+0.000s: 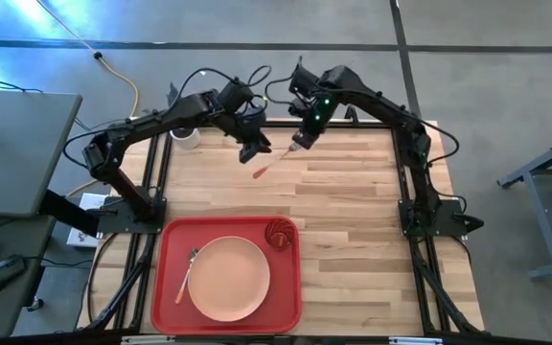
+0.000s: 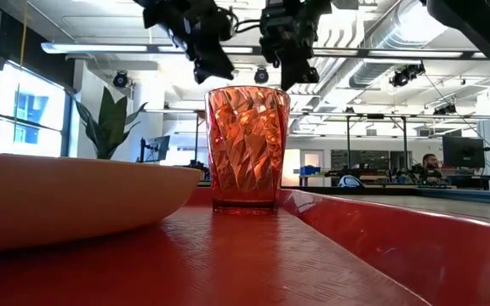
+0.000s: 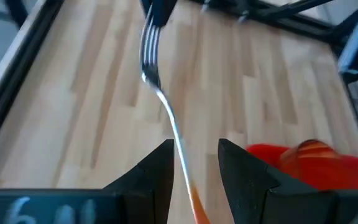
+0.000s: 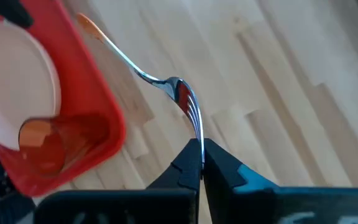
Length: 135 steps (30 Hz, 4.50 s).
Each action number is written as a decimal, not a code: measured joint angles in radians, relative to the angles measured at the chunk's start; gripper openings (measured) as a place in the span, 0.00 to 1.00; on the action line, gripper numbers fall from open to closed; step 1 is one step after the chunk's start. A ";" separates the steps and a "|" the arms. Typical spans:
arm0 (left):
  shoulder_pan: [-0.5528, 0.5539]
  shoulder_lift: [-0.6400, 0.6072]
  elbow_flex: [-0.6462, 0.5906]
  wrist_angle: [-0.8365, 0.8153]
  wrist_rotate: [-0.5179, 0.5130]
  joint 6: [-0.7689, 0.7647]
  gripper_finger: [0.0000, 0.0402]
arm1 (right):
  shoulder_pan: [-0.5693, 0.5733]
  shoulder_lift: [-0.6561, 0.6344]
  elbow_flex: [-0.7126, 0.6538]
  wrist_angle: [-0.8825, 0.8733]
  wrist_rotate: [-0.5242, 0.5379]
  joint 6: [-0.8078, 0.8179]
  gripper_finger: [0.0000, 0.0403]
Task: Pick and place plate/cup/fork/spoon on tray
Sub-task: Put the orange fork on the red tray to the left of the orange spoon
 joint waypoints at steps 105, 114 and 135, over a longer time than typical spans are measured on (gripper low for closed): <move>-0.280 -0.230 -0.012 -0.420 -0.640 -0.706 0.00 | 0.136 -0.085 0.000 0.459 0.180 -0.045 0.29; -0.451 -0.444 -0.332 -0.405 -0.682 -1.063 0.00 | 0.069 -0.118 0.000 0.540 0.168 -0.029 0.29; -0.856 -0.726 -0.713 -0.387 -0.732 -1.758 0.00 | 0.217 -0.094 -0.028 0.701 0.080 0.055 0.29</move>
